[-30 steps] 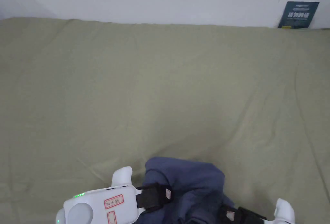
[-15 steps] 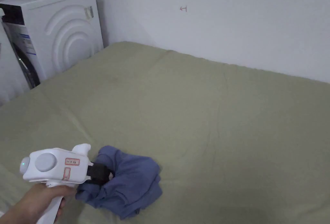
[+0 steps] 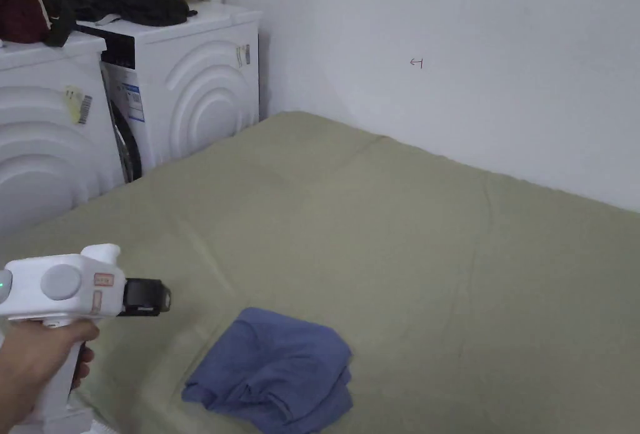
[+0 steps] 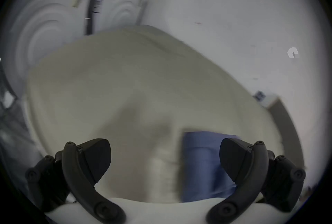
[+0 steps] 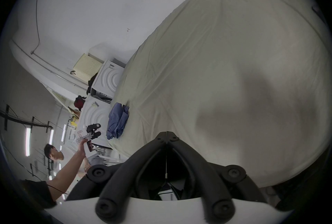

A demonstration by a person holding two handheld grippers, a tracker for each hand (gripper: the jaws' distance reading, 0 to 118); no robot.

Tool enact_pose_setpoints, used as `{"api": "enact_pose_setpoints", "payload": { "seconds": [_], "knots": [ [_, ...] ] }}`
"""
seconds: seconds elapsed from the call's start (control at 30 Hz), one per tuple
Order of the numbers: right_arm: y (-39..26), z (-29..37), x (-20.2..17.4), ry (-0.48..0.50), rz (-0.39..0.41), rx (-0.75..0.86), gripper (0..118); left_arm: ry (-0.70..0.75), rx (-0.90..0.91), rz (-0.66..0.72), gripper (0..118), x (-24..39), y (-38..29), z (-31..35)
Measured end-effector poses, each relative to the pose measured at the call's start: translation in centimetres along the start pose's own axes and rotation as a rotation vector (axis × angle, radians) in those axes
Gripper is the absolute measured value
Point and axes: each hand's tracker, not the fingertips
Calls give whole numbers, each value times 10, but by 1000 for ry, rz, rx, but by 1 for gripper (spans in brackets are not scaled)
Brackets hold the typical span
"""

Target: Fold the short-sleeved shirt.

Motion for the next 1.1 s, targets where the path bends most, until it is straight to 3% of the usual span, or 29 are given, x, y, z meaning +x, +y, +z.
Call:
{"api": "enact_pose_setpoints", "payload": {
  "seconds": [0.03, 0.1, 0.13, 0.2, 0.3, 0.43, 0.67, 0.8, 0.97, 1.1],
  "knots": [
    [2, 3, -1, -32, 30, 14, 1, 48, -9, -35, 5, -1, -6, -1],
    [10, 11, -8, -97, 92, 45, 1, 171, 40, -69, 5, 17, -22, 5],
    [14, 16, -12, -139, 129, 71, 1, 141, 110, -55, 5, 30, -24, 13],
    [27, 29, -26, -242, 228, 131, 1, -89, 134, -7, 5, 56, -27, 29],
    [54, 57, -54, -354, 401, 263, 1, -150, 269, -159, 5, 138, -51, 93],
    [85, 112, -105, -434, 585, 501, 1, -320, 487, -216, 5, 234, -78, 172],
    [108, 203, -171, -473, 766, 786, 1, -493, 762, -362, 5, 345, -117, 294],
    [117, 226, -186, -469, 772, 807, 2, -504, 841, -423, 5, 376, -128, 325],
    [126, 218, -171, -483, 754, 797, 3, -486, 870, -455, 5, 391, -137, 331],
    [126, 212, -169, -467, 756, 787, 12, -474, 853, -441, 5, 385, -127, 328]
  ]
}}
